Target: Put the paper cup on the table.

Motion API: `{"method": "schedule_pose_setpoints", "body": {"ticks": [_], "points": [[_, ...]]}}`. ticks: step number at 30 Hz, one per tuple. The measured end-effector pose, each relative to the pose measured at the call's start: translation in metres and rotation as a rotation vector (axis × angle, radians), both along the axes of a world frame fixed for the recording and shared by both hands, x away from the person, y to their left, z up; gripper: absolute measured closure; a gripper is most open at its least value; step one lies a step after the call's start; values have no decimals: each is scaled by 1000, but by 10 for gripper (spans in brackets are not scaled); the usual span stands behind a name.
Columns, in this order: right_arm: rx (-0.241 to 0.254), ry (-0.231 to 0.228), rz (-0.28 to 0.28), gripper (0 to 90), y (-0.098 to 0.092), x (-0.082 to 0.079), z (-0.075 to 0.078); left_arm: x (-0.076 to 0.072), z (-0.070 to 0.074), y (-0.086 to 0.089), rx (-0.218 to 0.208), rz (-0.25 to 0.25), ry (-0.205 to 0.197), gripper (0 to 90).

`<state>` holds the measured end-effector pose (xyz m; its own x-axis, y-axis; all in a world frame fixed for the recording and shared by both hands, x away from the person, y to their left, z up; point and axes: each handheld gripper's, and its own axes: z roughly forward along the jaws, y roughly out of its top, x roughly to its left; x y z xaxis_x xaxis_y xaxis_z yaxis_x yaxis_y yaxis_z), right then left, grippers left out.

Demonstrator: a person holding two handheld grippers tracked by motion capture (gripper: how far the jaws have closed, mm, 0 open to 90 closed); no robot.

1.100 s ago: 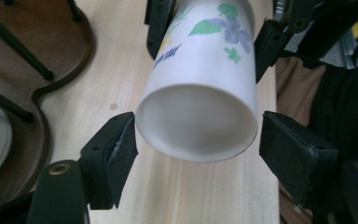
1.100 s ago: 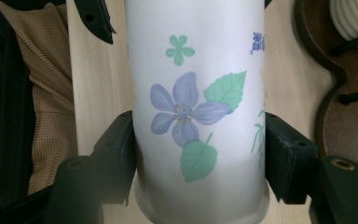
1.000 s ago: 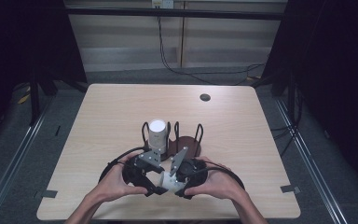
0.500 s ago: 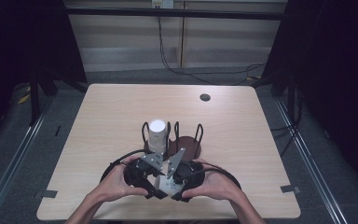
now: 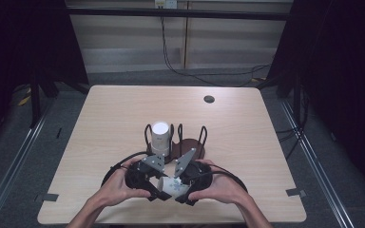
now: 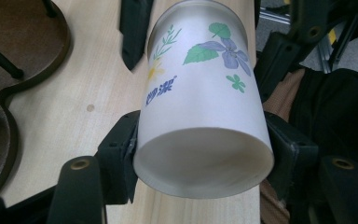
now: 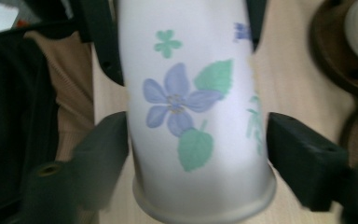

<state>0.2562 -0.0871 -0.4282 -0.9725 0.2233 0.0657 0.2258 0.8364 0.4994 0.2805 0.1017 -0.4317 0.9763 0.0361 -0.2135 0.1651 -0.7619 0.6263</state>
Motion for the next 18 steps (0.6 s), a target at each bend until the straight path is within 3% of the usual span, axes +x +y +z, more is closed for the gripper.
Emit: {"method": "schedule_pose_setpoints", "body": {"ticks": [5, 10, 13, 18], "points": [[52, 9, -33, 162, -10, 1, -1, 1, 2, 4, -31, 27, -16, 363], [123, 18, -126, 146, -25, 6, 2, 3, 4, 12, -68, 70, -20, 363], [144, 17, -135, 146, -29, 5, 4, 4, 2, 16, -86, 77, -25, 363], [176, 20, -181, 150, -36, 2, 1, 4, 1, 17, -86, 85, -23, 362]]}}
